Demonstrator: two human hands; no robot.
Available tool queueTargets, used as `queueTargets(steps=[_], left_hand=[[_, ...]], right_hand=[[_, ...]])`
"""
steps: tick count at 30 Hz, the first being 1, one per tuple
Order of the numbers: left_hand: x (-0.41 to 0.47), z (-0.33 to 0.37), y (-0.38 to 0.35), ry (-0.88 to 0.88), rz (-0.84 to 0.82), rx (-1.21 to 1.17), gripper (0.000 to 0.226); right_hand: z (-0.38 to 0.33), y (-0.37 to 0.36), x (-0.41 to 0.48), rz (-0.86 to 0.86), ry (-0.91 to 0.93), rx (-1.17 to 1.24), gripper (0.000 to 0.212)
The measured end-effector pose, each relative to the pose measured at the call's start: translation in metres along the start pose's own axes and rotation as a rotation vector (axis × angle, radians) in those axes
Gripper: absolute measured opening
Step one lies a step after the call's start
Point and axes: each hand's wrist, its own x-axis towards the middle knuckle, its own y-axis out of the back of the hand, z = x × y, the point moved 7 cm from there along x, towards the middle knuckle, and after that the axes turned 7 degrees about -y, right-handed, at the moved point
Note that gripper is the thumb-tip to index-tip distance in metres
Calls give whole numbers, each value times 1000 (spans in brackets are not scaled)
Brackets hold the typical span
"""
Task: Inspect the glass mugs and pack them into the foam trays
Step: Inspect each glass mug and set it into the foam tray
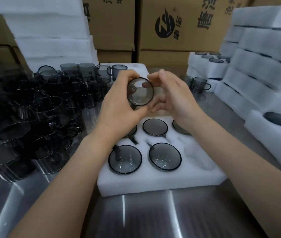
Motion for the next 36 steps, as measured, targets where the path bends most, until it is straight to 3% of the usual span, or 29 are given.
queueTargets(steps=[3, 7, 12, 18, 22, 25, 31, 36], left_hand=[[-3, -5, 5, 59, 79, -101, 59], [-4, -11, -1, 109, 4, -210, 59], [-2, -15, -1, 125, -12, -133, 73], [0, -1, -7, 7, -120, 0, 67], [-1, 0, -9, 14, -157, -42, 68], [-2, -1, -7, 36, -129, -97, 61], [-3, -8, -2, 131, -39, -190, 53], [-3, -8, -4, 117, -79, -137, 55]], right_hand=[[5, -4, 3, -156, -77, 98, 37], [5, -12, -1, -332, -102, 151, 39], [-2, -5, -2, -253, 0, 171, 27], [-8, -1, -5, -22, 100, -84, 14], [-8, 3, -4, 30, 41, 33, 23], [-2, 2, -1, -39, -56, 170, 22], [-4, -15, -5, -384, -122, 368, 59], [-1, -13, -4, -275, -104, 222, 36]])
